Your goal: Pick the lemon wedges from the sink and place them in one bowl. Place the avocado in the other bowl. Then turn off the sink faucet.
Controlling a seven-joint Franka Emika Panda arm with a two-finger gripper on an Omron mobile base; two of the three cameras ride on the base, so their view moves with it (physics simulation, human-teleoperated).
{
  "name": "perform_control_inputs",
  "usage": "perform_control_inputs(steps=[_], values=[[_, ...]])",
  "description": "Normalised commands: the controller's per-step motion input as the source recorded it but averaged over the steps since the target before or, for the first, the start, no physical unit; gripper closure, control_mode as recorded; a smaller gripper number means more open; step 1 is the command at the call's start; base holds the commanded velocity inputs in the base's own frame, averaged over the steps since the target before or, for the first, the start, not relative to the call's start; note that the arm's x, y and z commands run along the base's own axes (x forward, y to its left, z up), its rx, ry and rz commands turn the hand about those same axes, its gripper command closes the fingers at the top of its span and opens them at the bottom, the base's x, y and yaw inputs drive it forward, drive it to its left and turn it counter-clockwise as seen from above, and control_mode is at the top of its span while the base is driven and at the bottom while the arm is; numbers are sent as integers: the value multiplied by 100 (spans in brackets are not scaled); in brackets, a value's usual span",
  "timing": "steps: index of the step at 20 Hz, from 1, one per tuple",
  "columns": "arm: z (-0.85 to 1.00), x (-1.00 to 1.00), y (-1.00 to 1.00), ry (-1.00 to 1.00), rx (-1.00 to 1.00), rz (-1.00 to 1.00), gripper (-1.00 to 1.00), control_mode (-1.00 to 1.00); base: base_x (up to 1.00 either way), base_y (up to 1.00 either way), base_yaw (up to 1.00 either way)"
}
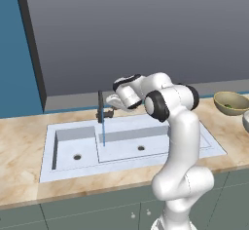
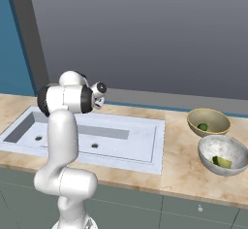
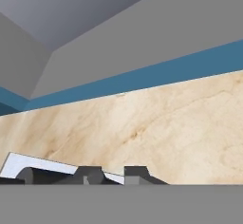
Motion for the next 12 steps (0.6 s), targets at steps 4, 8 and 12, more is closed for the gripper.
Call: perform_control_inputs(steps=[4,8,12], values=[[-22,0,26,0,0,-1,100,-100,0,0,0],[-15,0,55,0,0,-3,100,-100,0,0,0],[-1,0,62,0,0,-5,100,-100,0,0,0]])
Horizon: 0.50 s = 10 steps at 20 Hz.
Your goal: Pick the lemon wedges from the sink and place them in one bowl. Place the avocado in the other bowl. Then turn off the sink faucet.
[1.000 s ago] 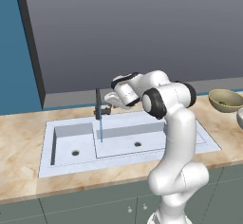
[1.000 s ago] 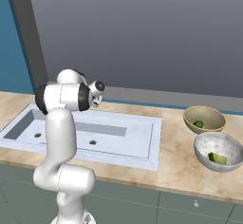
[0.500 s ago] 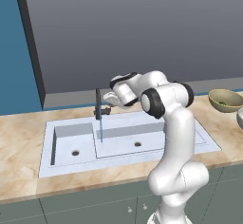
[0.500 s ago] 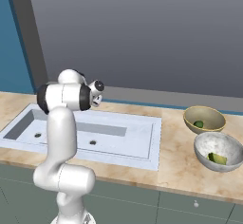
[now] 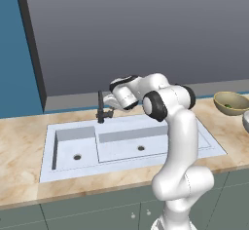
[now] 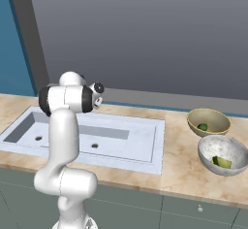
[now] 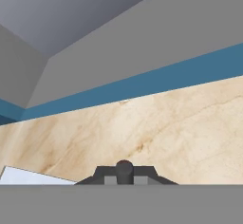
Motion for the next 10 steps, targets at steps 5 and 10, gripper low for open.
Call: perform_control_inputs(steps=[5,10], values=[[0,0,70,1,0,-6,100,-100,0,0,0],[0,0,52,2,1,-6,100,-100,0,0,0]])
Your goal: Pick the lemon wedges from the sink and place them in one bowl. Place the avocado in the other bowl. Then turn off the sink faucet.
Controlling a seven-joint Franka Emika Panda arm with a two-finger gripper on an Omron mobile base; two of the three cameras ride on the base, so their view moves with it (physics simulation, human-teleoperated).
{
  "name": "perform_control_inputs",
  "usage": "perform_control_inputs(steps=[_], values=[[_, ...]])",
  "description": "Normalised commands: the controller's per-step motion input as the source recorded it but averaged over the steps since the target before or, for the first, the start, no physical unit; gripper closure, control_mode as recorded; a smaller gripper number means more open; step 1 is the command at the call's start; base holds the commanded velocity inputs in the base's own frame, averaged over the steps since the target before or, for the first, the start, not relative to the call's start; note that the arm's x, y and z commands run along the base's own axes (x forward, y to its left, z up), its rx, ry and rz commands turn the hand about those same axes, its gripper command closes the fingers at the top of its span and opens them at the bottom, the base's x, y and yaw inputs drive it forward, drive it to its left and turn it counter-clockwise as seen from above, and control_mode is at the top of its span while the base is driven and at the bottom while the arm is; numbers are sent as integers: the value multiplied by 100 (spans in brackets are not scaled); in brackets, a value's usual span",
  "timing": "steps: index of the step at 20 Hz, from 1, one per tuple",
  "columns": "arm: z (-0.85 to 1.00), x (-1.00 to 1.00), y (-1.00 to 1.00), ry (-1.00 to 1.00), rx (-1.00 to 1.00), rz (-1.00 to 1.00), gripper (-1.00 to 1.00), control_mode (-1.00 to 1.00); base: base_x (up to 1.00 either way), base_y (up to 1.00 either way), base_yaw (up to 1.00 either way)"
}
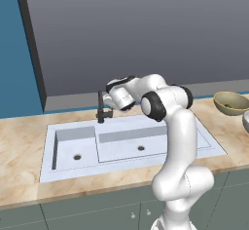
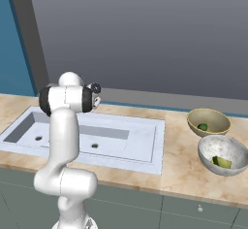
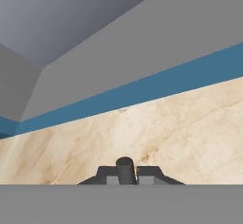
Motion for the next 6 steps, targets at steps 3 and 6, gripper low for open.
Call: perform_control_inputs(steps=[3,6], values=[[0,0,31,0,1,-5,100,-100,0,0,0],[0,4,18,0,1,-2,100,-100,0,0,0]])
